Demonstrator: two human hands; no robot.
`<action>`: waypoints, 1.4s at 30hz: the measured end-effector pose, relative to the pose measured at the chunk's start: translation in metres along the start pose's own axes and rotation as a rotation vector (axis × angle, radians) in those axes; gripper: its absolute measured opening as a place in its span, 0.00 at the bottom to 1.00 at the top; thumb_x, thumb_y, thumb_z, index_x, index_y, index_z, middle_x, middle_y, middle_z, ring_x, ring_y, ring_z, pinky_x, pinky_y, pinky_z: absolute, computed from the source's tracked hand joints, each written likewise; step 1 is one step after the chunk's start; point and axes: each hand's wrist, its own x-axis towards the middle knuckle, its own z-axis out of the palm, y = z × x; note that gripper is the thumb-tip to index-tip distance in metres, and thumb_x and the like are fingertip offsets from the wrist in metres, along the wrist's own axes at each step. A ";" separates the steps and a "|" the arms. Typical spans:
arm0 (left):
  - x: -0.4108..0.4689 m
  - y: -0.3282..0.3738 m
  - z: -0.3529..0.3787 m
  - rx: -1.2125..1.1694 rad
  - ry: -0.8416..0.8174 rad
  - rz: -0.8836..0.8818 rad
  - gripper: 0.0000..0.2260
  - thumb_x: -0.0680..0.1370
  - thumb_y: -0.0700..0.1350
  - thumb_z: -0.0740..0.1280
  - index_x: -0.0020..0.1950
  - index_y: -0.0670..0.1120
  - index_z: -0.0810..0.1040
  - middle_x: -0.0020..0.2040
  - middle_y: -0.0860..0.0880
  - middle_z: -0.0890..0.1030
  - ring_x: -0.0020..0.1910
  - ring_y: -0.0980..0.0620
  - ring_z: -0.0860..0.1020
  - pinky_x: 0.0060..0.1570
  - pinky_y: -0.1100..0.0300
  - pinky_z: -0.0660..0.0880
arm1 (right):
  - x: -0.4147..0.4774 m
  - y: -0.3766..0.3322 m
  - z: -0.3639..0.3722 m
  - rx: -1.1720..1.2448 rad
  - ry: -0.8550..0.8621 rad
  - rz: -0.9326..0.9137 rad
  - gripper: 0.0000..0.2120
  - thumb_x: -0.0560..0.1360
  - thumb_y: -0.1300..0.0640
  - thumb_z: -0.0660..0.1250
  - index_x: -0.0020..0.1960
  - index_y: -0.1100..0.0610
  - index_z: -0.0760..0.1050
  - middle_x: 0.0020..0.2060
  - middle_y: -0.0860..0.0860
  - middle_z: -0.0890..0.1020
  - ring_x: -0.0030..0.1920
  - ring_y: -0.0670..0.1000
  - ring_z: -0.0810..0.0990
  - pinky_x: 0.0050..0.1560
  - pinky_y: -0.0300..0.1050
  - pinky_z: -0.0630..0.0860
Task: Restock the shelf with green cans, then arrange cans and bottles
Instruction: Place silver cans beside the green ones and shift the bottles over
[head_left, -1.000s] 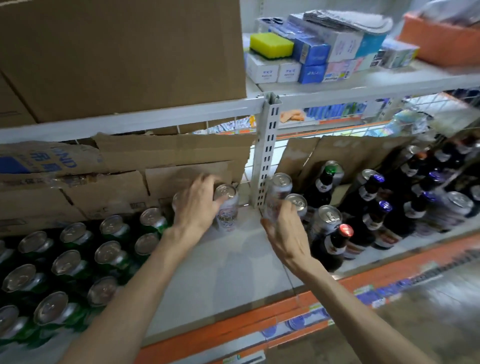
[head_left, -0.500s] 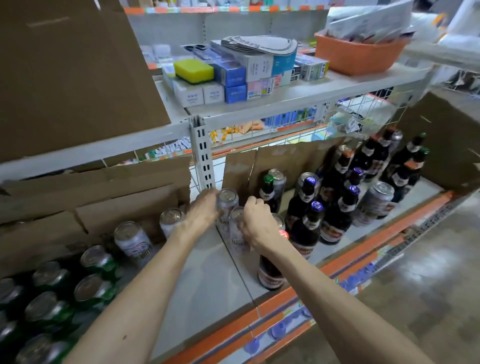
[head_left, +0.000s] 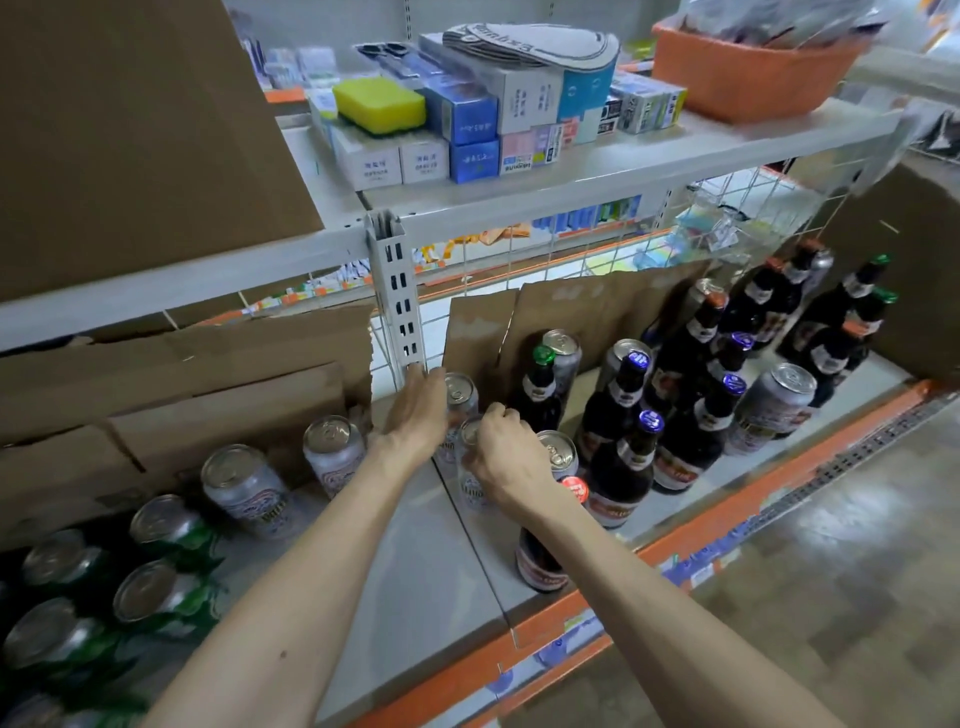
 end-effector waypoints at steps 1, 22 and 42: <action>0.000 0.000 0.003 0.029 0.012 0.000 0.14 0.77 0.45 0.69 0.62 0.47 0.71 0.61 0.46 0.70 0.52 0.42 0.75 0.46 0.52 0.71 | 0.000 0.000 0.000 -0.003 0.003 0.000 0.22 0.76 0.54 0.69 0.62 0.64 0.67 0.60 0.61 0.74 0.62 0.63 0.74 0.54 0.55 0.73; -0.084 -0.009 -0.043 -0.128 0.185 -0.059 0.19 0.67 0.53 0.75 0.56 0.53 0.81 0.49 0.48 0.85 0.51 0.46 0.82 0.49 0.52 0.79 | -0.032 -0.010 -0.020 0.023 -0.041 -0.164 0.16 0.76 0.59 0.65 0.60 0.64 0.68 0.60 0.62 0.76 0.60 0.66 0.76 0.54 0.53 0.72; -0.281 -0.090 -0.136 -0.099 0.313 -0.181 0.19 0.66 0.54 0.73 0.54 0.51 0.81 0.44 0.50 0.83 0.43 0.48 0.81 0.43 0.54 0.78 | -0.143 -0.093 -0.020 0.008 0.019 -0.268 0.08 0.72 0.59 0.68 0.46 0.58 0.69 0.50 0.59 0.80 0.50 0.62 0.80 0.40 0.46 0.69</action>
